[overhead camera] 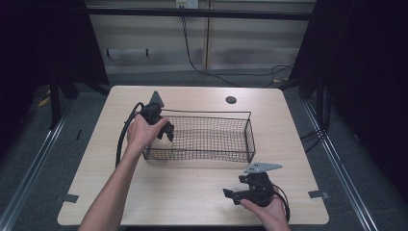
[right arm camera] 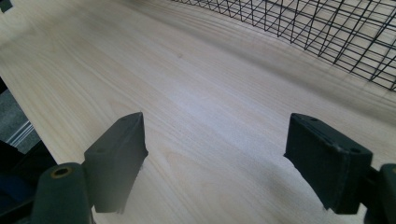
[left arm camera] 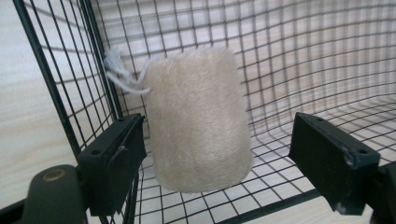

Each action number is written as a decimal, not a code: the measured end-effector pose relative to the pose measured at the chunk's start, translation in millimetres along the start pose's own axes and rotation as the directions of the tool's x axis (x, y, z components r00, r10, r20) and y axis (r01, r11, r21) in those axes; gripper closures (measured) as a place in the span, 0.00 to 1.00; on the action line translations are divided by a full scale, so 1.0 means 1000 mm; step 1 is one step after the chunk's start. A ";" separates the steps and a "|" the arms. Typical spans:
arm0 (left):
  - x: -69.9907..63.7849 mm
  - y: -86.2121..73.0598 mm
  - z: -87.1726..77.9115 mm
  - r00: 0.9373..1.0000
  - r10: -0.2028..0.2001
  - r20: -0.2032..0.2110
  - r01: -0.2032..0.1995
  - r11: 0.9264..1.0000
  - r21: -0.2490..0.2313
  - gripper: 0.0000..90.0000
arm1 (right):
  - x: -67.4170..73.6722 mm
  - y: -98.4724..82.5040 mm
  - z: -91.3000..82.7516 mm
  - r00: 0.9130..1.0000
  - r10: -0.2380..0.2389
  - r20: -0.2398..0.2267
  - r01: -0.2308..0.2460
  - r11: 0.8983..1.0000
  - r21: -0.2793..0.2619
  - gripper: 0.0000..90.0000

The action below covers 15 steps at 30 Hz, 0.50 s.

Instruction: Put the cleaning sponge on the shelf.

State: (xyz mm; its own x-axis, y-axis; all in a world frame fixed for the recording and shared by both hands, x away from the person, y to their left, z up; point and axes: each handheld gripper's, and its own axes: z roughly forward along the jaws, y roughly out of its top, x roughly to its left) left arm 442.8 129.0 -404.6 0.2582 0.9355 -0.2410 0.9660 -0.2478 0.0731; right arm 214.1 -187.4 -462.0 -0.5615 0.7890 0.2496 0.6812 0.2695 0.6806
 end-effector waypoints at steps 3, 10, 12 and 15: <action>0.001 -0.003 -0.004 0.998 0.034 0.046 -0.033 0.999 -0.022 0.20 | 0.000 0.000 0.000 1.000 0.000 0.001 0.000 1.000 -0.001 0.22; 0.006 -0.008 -0.011 0.992 0.088 0.091 -0.083 0.995 -0.061 0.20 | 0.000 0.000 0.000 1.000 0.000 0.002 0.000 1.000 -0.001 0.22; 0.008 -0.010 -0.012 0.989 0.102 0.104 -0.095 0.993 -0.073 0.20 | 0.000 0.000 0.000 1.000 -0.002 0.002 0.002 1.000 -0.002 0.22; 0.013 -0.014 -0.017 0.982 0.131 0.139 -0.118 0.988 -0.103 0.20 | 0.000 0.000 0.000 1.000 0.002 0.006 -0.002 1.000 0.000 0.22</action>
State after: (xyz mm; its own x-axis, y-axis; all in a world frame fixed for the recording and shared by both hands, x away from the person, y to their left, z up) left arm 432.7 148.6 -392.0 0.3816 0.8508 -0.3612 0.9229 -0.3288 0.2006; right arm 214.4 -187.1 -462.2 -0.5571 0.7929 0.2468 0.6825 0.2678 0.6800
